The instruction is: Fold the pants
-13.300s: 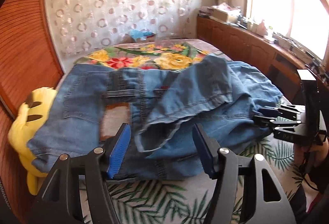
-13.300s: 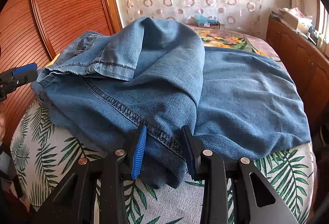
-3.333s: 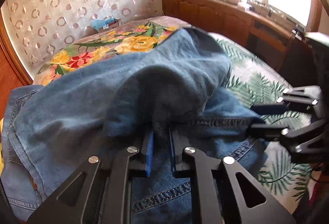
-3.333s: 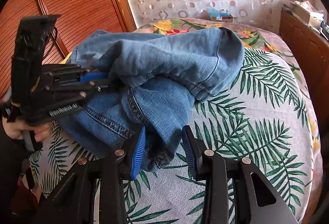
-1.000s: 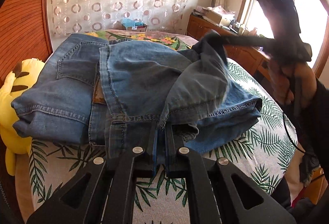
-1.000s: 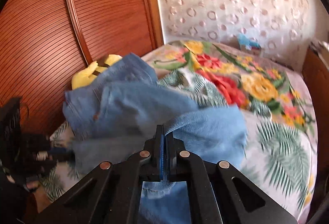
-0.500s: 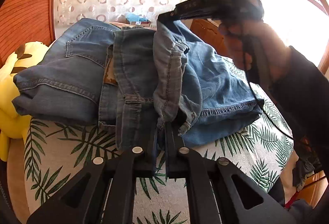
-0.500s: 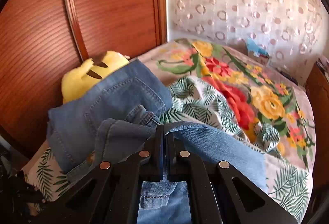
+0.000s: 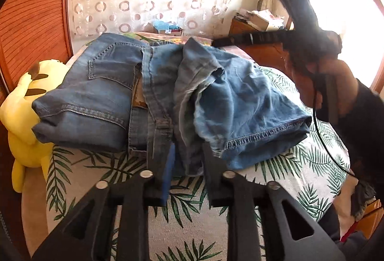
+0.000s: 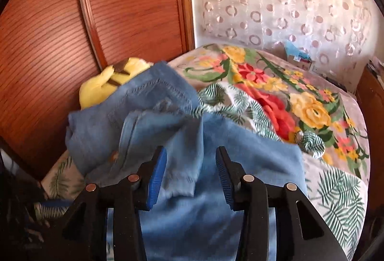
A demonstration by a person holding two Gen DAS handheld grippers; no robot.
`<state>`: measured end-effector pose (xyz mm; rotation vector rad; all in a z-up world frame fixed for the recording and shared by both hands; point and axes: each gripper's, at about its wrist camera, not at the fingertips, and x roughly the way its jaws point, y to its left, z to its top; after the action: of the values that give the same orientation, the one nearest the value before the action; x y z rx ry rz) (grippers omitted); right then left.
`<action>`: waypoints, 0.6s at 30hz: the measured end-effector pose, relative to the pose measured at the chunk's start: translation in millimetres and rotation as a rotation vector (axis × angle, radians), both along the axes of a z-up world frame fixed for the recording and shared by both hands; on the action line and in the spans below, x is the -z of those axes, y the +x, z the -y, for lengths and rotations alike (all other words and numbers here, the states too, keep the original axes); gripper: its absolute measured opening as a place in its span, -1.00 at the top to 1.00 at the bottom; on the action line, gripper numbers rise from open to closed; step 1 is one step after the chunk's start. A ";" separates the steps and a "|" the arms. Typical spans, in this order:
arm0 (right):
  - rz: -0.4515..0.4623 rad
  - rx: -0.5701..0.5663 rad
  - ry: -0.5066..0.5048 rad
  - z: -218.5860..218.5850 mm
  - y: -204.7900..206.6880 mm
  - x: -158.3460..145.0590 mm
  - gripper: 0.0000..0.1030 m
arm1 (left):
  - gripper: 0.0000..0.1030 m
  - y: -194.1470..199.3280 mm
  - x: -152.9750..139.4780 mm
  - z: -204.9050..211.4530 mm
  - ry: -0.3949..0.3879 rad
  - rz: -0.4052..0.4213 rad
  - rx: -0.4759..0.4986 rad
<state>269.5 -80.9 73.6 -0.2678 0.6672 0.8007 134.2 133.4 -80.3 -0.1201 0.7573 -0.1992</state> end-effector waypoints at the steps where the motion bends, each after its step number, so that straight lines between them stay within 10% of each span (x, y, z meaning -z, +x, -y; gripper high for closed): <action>1: -0.018 -0.004 -0.005 -0.5 0.6 5.9 0.14 | 0.11 -0.8 -2.1 -2.3 -0.007 0.005 -0.004; 5: -0.082 -0.005 0.000 -4.5 11.8 19.4 0.14 | -0.50 -2.2 -6.1 -8.0 -0.009 0.023 -0.024; 12: -0.180 -0.025 0.004 -22.5 31.9 33.2 0.15 | -0.50 3.6 -0.2 -14.5 0.004 0.014 -0.056; 15: -0.183 -0.035 0.014 -27.7 36.1 26.4 0.71 | -0.50 4.6 2.1 -18.7 0.017 0.013 -0.071; 18: -0.130 -0.061 0.028 -36.9 31.9 12.6 0.86 | -0.50 4.7 5.3 -25.5 0.017 0.010 -0.088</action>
<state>301.4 -44.0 61.0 -0.2125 0.7726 0.8904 139.0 158.9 -85.6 -0.1363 0.7420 -0.1097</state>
